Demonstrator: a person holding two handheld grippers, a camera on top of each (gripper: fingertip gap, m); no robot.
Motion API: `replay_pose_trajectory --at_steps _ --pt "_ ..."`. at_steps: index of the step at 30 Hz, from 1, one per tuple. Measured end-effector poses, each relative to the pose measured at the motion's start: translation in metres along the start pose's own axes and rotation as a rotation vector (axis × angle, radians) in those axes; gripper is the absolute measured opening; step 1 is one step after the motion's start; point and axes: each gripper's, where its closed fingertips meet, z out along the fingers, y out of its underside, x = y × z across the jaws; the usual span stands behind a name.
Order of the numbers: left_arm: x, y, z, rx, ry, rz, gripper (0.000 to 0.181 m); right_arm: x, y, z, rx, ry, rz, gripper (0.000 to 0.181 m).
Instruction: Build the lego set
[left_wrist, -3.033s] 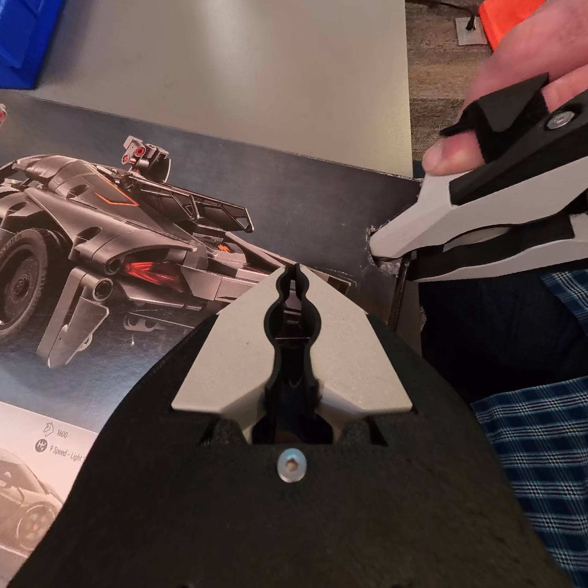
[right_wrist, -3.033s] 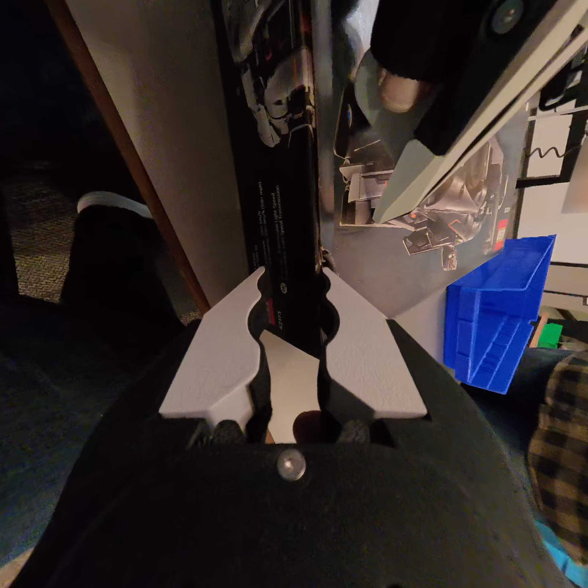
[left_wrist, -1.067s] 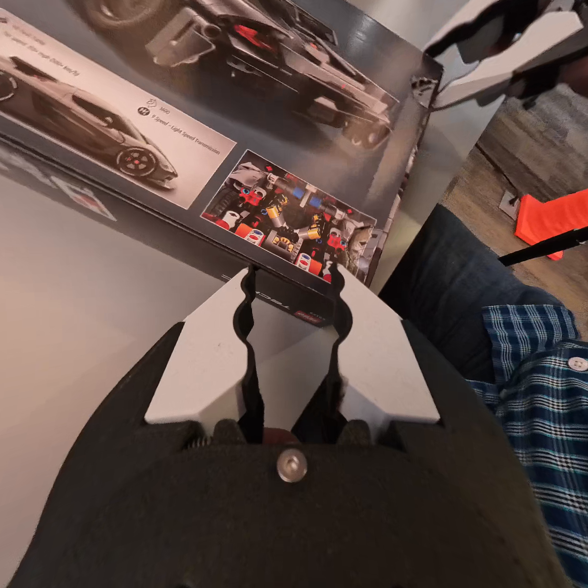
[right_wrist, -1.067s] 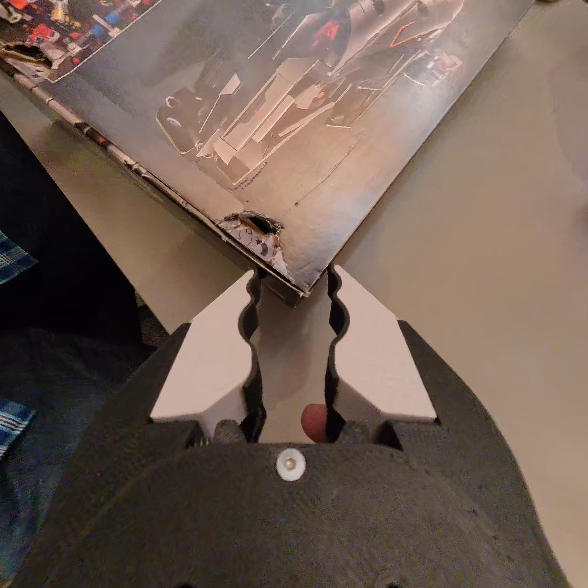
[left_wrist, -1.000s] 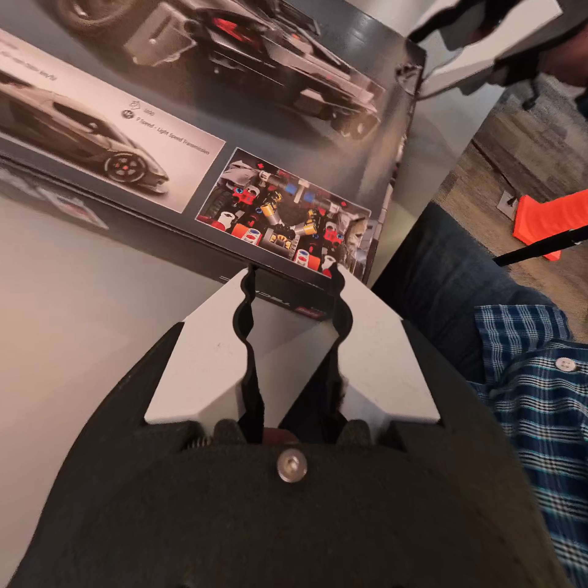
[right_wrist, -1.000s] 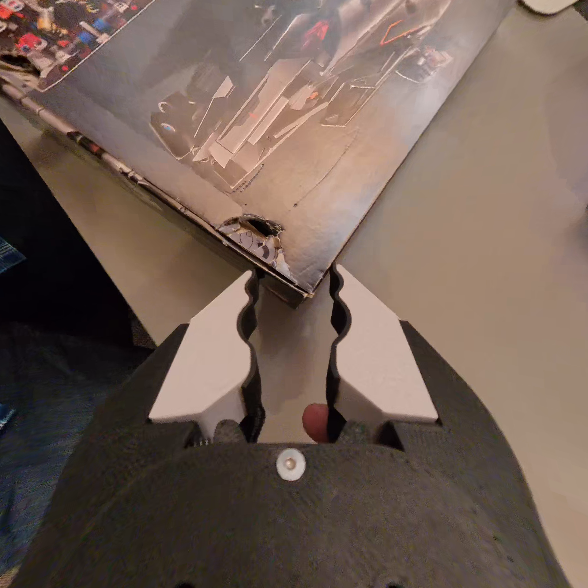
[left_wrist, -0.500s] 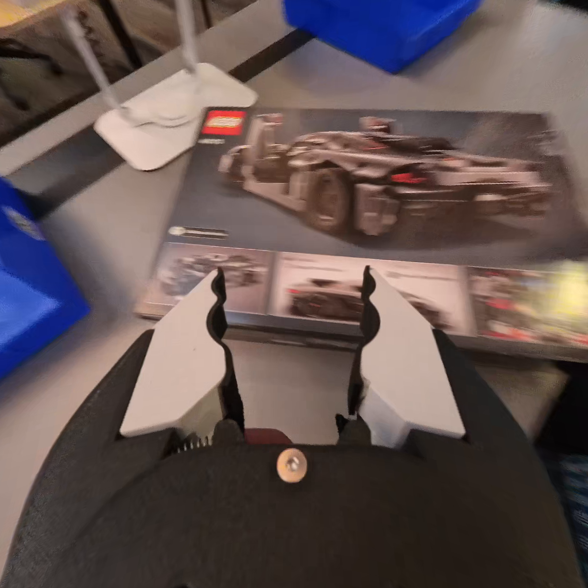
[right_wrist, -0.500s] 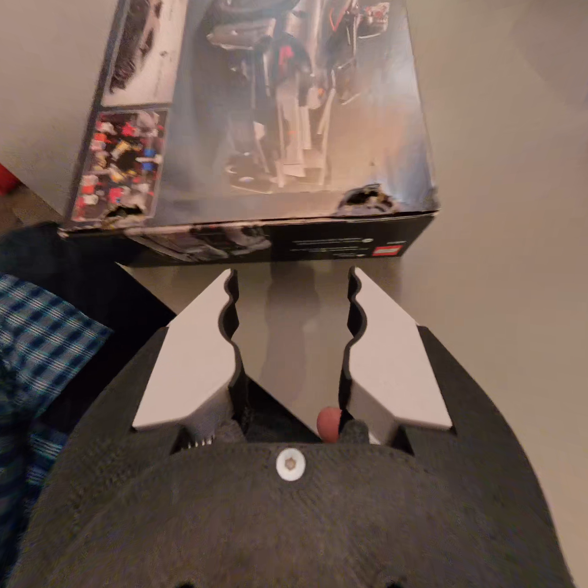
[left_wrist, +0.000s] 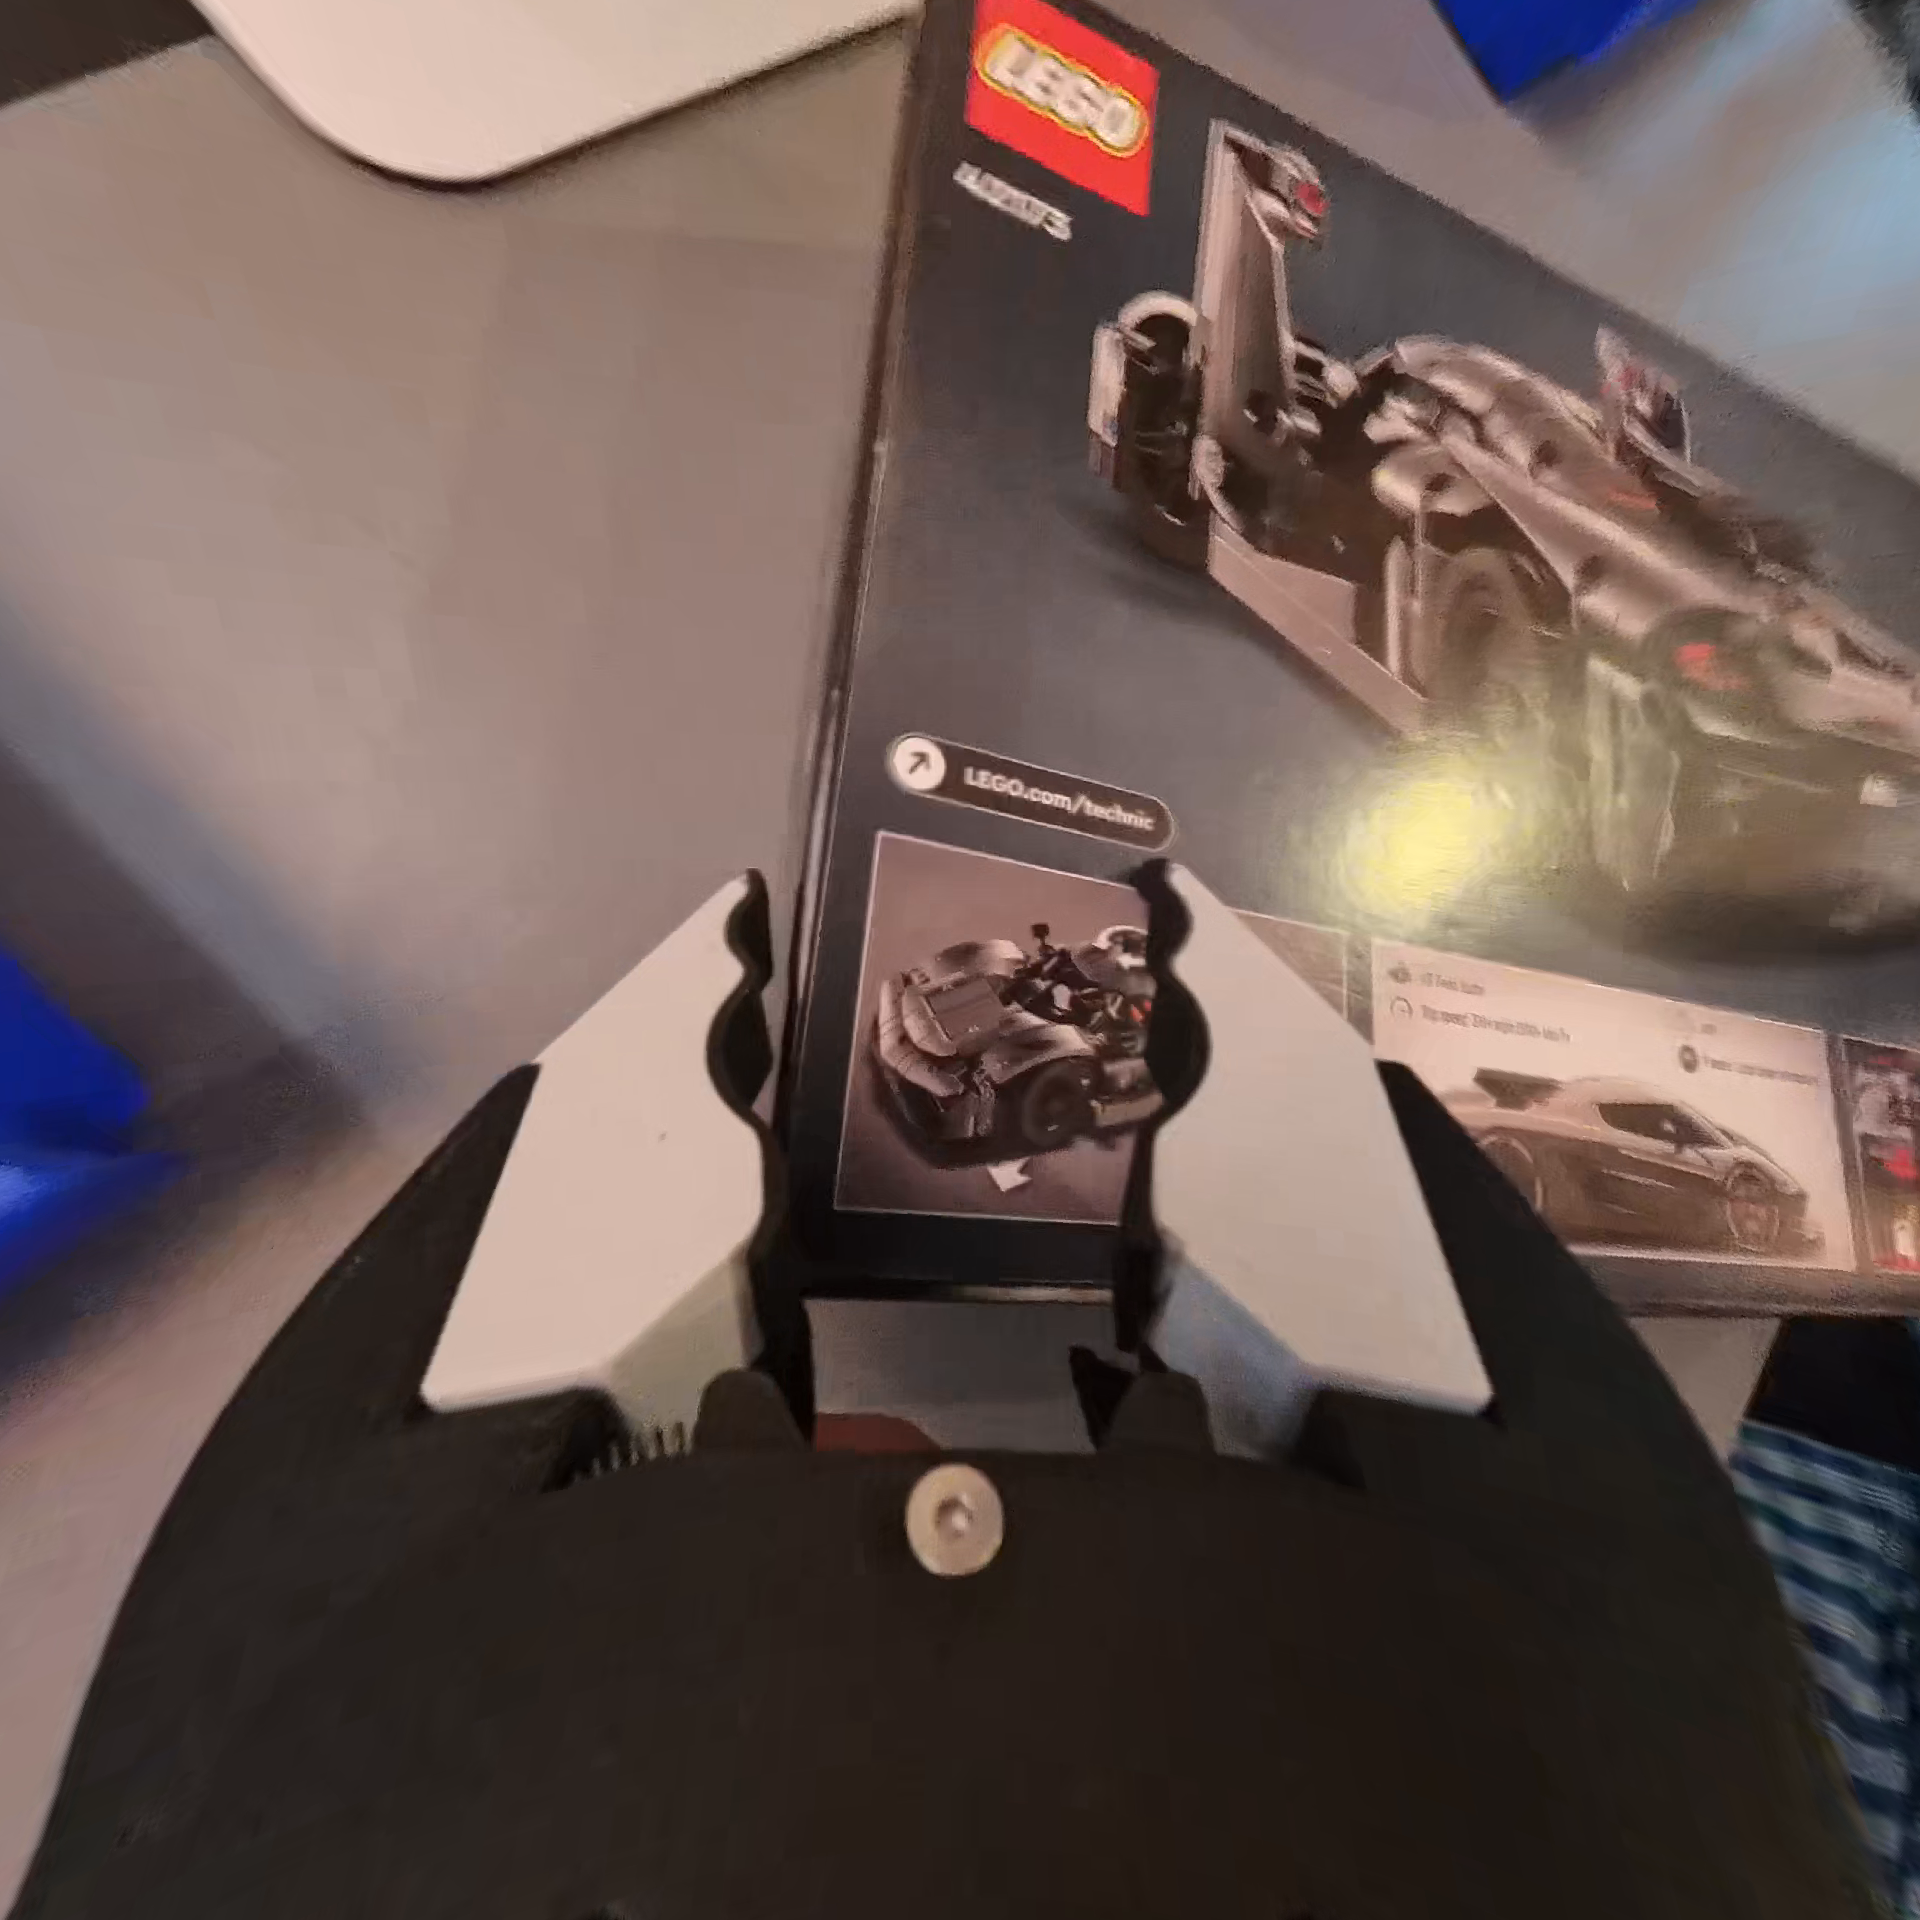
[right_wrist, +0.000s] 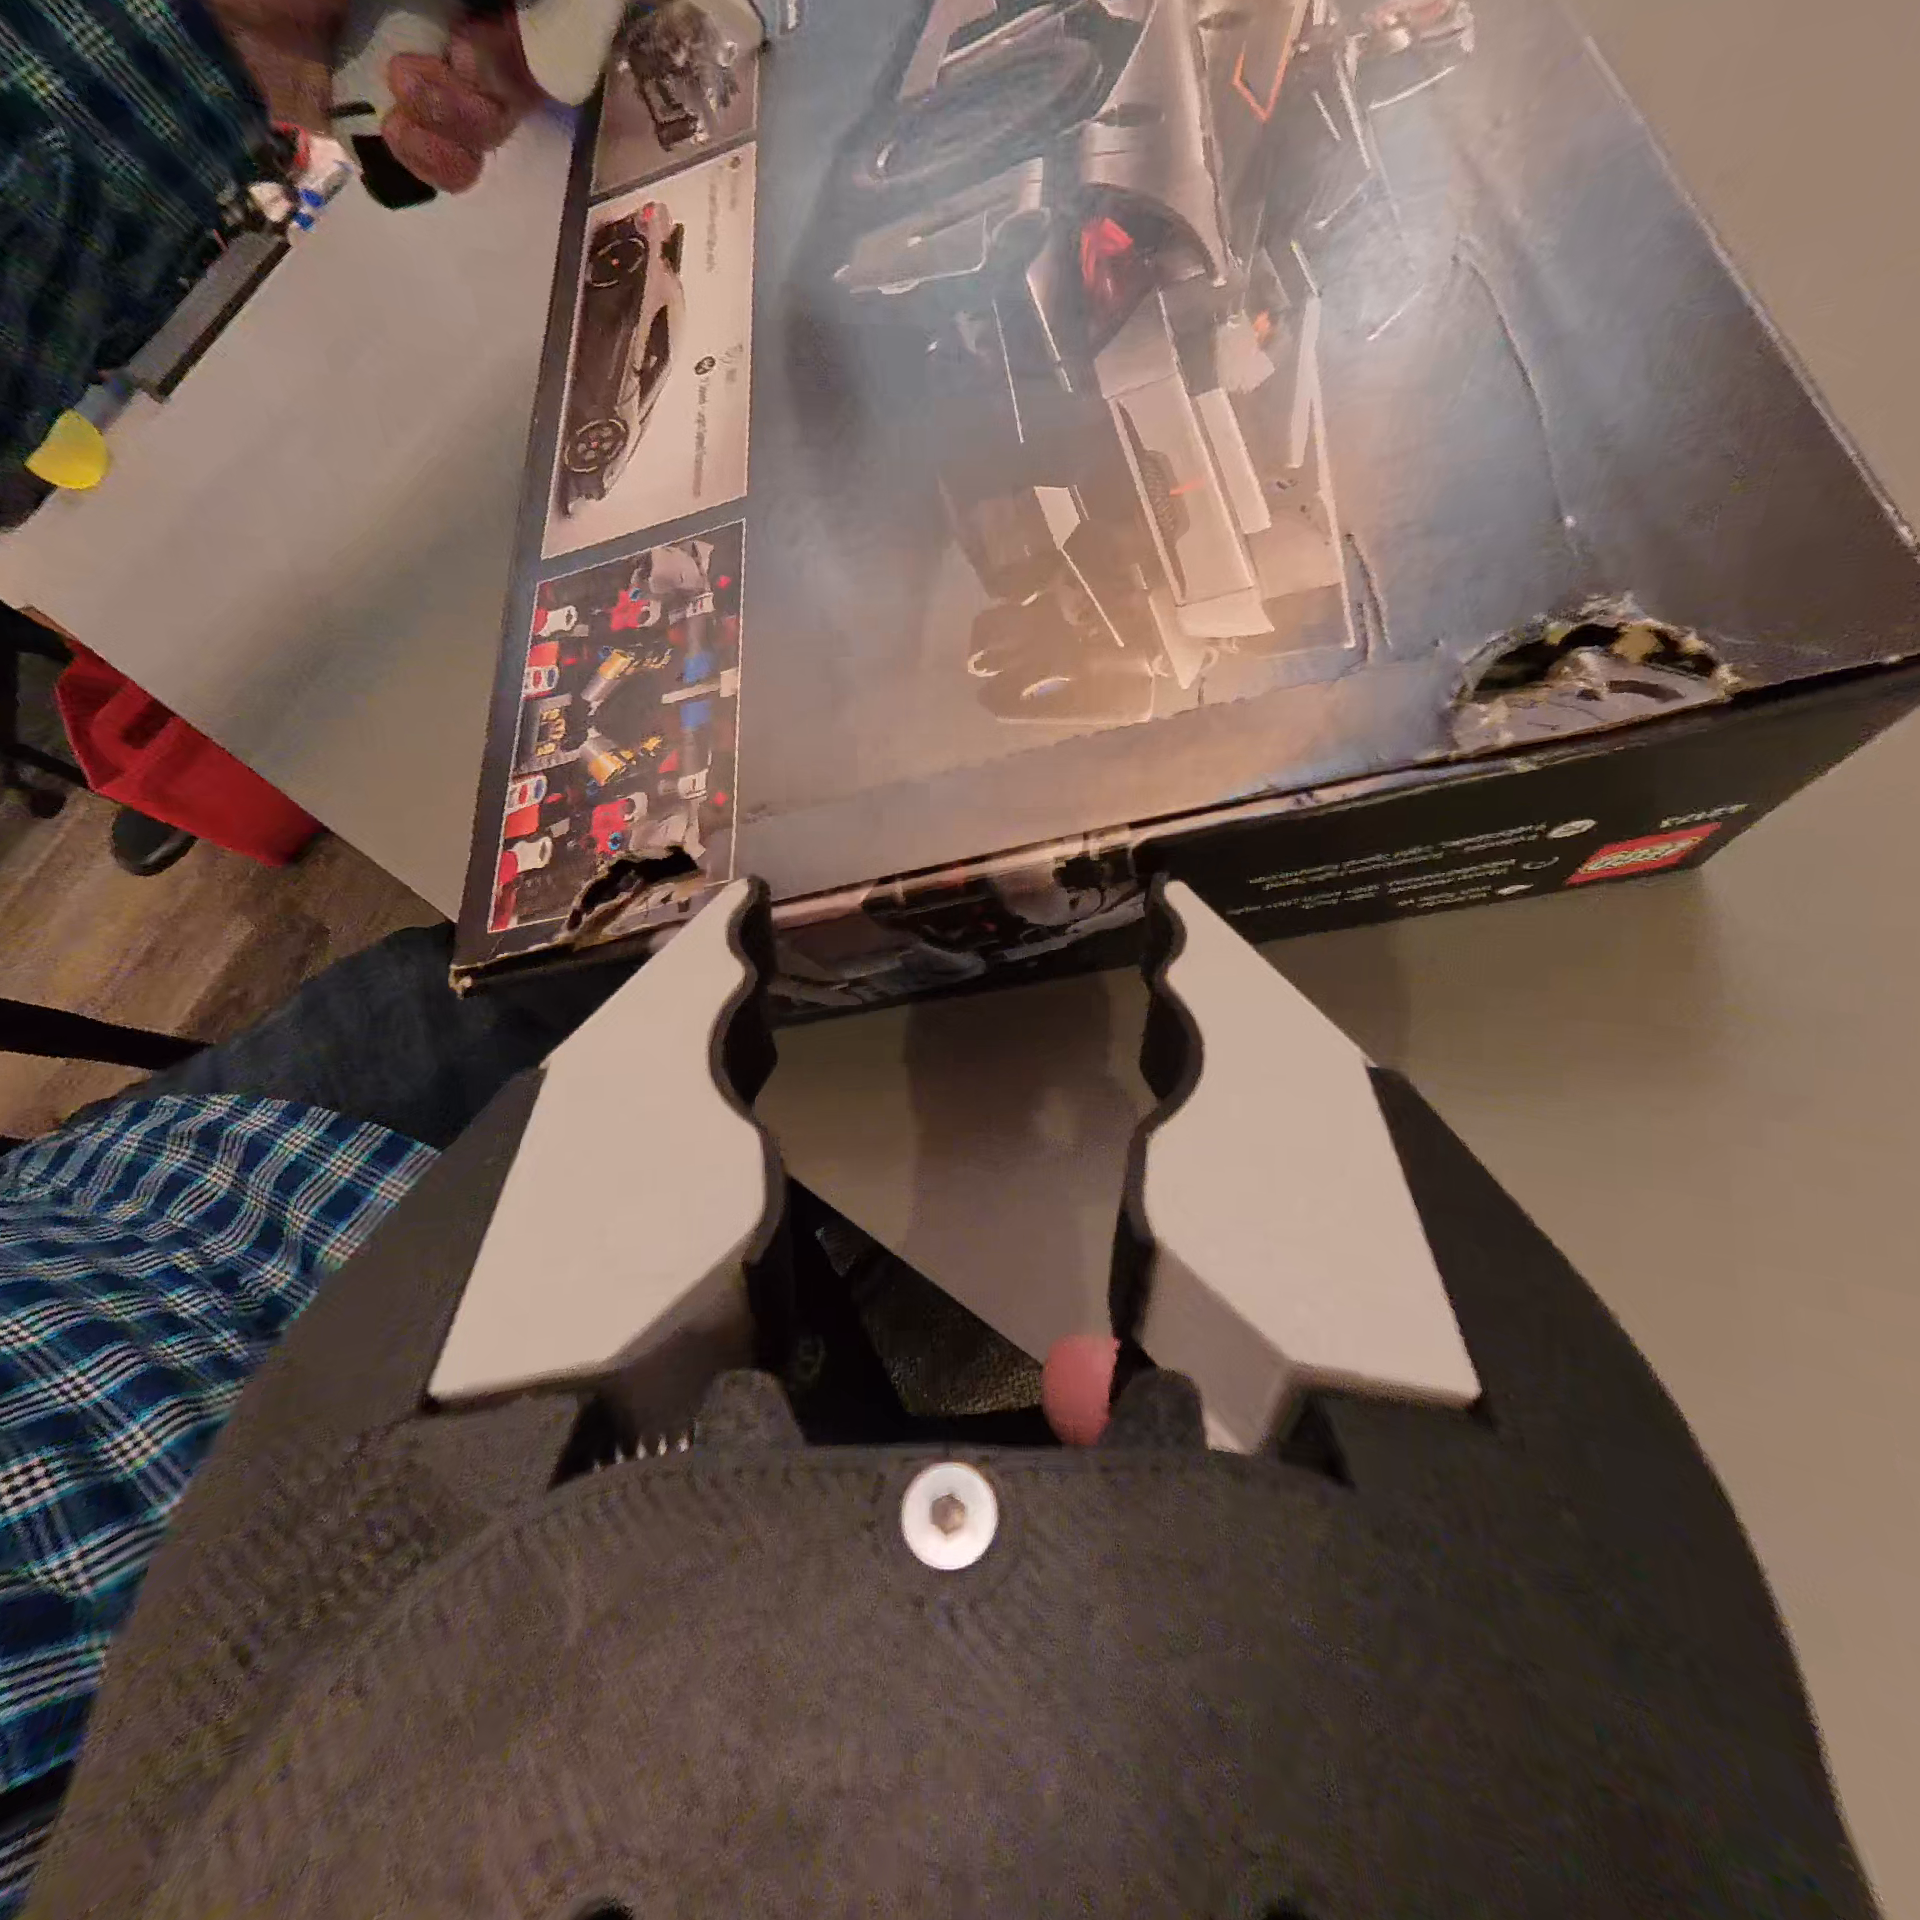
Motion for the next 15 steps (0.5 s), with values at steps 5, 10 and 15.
replay_pose_trajectory --at_steps 5,10,15 --pt "0.011 0.012 -0.004 0.015 0.027 -0.014 0.069 0.015 -0.003 -0.003 -0.021 -0.012 -0.01 0.07" --pt "0.025 0.044 -0.025 0.016 -0.028 -0.046 0.073 0.034 -0.01 -0.001 -0.052 -0.032 -0.063 0.07" --pt "0.04 0.081 -0.052 0.041 -0.112 -0.124 0.076 0.043 -0.022 0.009 -0.065 -0.09 -0.099 0.073"
